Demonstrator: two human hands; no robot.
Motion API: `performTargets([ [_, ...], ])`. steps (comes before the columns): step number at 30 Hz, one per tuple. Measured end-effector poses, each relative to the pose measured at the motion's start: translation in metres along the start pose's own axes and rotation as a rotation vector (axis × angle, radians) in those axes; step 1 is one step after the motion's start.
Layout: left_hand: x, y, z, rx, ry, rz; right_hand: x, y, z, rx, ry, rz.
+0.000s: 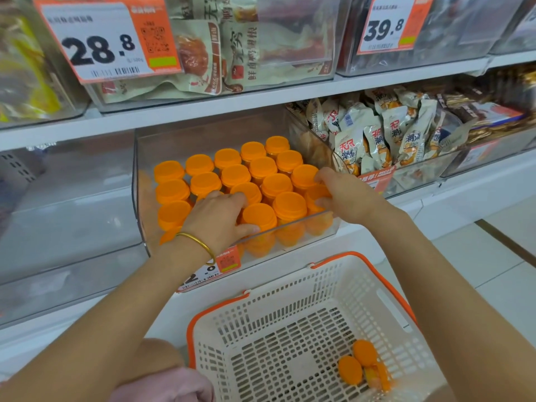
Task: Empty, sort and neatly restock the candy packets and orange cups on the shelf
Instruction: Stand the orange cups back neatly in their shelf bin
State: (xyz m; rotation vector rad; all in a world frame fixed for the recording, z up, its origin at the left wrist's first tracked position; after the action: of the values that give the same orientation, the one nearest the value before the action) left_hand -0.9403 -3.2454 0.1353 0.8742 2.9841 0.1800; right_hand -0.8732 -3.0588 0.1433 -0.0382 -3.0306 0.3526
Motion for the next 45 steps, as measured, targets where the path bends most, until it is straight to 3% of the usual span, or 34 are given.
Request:
performTargets([
  [5, -0.001, -0.001, 0.000, -0.082, -0.016, 0.027, -0.005, -0.002, 0.001, -0.054, 0.042, 0.038],
  [9, -0.009, 0.003, -0.009, -0.219, 0.080, 0.201, -0.006, -0.023, -0.013, -0.119, 0.275, -0.070],
  [12, -0.015, 0.009, -0.002, -0.199, 0.035, 0.265, 0.000, -0.048, 0.006, -0.070, 0.186, -0.213],
  [17, -0.020, 0.006, 0.002, -0.223, 0.011, 0.248, 0.007, -0.044, 0.019, -0.090, 0.098, -0.127],
  [23, -0.024, 0.003, 0.003, -0.166, 0.043, 0.253, 0.010, -0.040, 0.020, 0.029, -0.016, -0.194],
  [26, -0.031, 0.004, 0.009, -0.062, 0.067, 0.255, 0.006, -0.038, 0.017, 0.063, 0.033, -0.201],
  [31, -0.032, 0.005, 0.035, 0.092, -0.053, 0.222, -0.003, -0.045, 0.019, 0.048, 0.092, -0.225],
  [34, -0.035, 0.006, 0.030, 0.057, -0.035, 0.219, -0.012, -0.040, 0.009, 0.158, 0.200, -0.179],
  [37, -0.051, 0.027, 0.008, -0.124, 0.215, 0.334, -0.043, -0.033, -0.013, 0.334, 0.502, -0.160],
  [40, -0.068, 0.061, 0.014, -0.287, 0.328, 0.510, -0.086, -0.009, -0.003, 0.597, 0.591, 0.006],
  [42, -0.070, 0.084, 0.043, -0.326, 0.235, 0.557, -0.108, 0.018, 0.025, 0.685, 0.523, 0.171],
  [45, -0.068, 0.110, 0.120, -0.316, -0.086, 0.463, -0.131, 0.068, 0.092, 0.648, 0.301, 0.415],
])
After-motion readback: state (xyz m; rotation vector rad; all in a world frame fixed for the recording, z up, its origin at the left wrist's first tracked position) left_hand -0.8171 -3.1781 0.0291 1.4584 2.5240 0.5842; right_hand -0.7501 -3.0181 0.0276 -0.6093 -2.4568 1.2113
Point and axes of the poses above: each hand's wrist, its own x-axis towards the middle knuckle, its own z-axis out of the palm, y = z × x, the point moved 7 cm from there along x, towards the middle knuckle, and after that the axes turned 13 degrees about -z, right-handed, at the moved point
